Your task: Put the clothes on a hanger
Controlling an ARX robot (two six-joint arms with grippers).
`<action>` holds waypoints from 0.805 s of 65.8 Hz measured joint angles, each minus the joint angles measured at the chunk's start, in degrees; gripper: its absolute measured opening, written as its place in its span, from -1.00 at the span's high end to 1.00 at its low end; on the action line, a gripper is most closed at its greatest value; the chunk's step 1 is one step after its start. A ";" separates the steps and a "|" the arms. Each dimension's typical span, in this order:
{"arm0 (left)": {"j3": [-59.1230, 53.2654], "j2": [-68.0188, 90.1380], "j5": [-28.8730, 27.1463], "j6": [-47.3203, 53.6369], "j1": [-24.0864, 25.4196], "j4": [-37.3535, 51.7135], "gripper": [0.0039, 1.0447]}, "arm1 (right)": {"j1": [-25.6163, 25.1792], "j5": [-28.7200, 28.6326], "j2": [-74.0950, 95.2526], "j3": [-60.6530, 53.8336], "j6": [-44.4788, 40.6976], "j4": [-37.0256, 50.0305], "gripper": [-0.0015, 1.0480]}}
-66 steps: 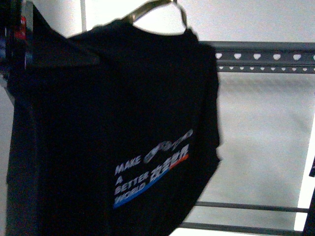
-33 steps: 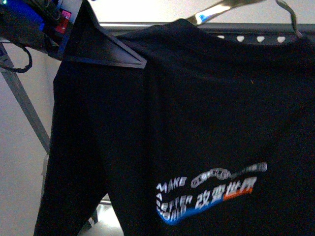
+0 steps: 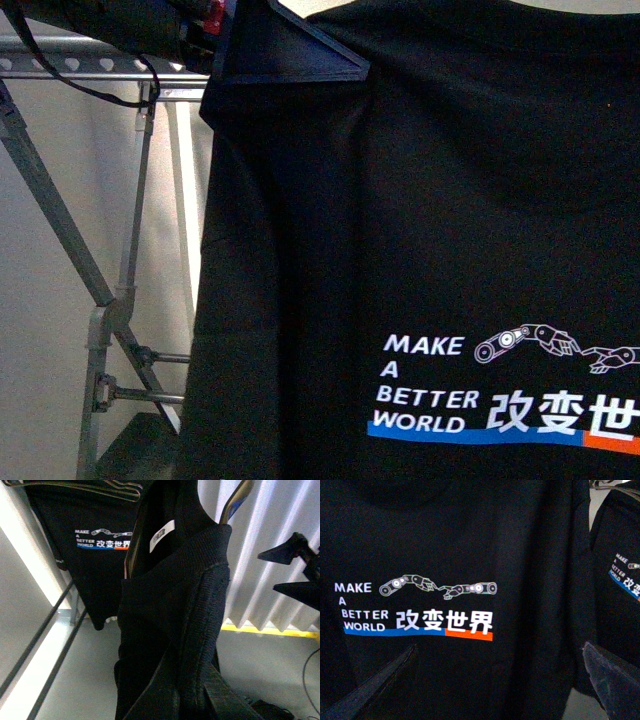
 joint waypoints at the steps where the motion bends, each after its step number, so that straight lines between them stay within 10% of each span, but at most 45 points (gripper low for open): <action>1: -1.01 -0.33 -0.37 -1.14 -0.17 2.58 0.93 | 0.00 0.00 0.00 0.00 0.02 0.00 -0.86; 38: -2.05 -1.09 -1.09 -3.67 -0.52 4.90 0.93 | -0.07 -0.09 0.07 0.00 0.02 -0.02 -0.86; 53: -2.05 -1.09 -1.14 -3.67 -0.55 4.90 0.93 | -22.77 -38.12 24.74 10.49 -0.39 13.64 -0.86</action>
